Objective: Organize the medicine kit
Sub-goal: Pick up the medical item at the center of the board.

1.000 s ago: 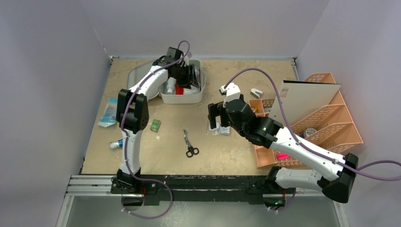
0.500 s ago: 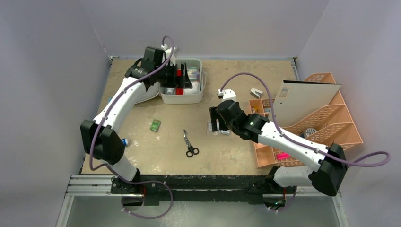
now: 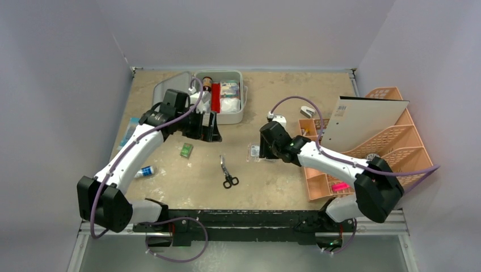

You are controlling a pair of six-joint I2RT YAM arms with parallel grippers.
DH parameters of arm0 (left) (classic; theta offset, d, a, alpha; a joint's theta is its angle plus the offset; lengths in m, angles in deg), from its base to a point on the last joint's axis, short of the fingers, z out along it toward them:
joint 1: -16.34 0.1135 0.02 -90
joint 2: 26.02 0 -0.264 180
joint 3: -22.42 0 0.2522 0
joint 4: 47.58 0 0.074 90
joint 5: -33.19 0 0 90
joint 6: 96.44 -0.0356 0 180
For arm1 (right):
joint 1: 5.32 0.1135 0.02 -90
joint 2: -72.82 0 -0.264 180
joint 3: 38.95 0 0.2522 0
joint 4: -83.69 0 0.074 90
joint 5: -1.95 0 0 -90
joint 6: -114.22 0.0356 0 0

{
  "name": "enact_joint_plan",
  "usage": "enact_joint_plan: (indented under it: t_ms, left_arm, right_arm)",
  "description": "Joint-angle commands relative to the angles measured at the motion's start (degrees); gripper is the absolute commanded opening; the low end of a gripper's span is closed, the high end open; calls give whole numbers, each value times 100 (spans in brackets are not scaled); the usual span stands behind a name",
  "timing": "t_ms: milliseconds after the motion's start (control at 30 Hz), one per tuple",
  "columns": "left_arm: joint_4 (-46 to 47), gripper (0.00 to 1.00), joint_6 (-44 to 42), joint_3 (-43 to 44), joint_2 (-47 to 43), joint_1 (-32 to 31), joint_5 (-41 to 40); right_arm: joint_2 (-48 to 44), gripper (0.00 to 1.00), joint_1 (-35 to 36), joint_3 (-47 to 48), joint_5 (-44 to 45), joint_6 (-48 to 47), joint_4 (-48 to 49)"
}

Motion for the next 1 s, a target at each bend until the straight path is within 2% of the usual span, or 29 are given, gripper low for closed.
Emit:
enact_joint_plan:
  t_ms: [0, 267, 367, 600, 800, 967]
  left_arm:
    - [680, 100, -297, -536, -468, -7, 268]
    - [507, 100, -284, -609, -635, 202, 101]
    - [462, 100, -289, -649, -635, 208, 16]
    - [498, 100, -292, -629, -454, 242, 615]
    - [248, 100, -337, -658, -418, 329, 270]
    - [278, 100, -386, -690, -461, 331, 296]
  right_arm:
    - [175, 45, -337, -69, -220, 354, 243]
    - [327, 38, -536, -120, -24, 553, 124]
    - [350, 37, -570, -197, 118, 583, 123]
    - [508, 37, -612, -346, 389, 650, 89]
    - [715, 35, -692, -525, 415, 698, 354]
    - [984, 35, -721, -591, 332, 709, 541]
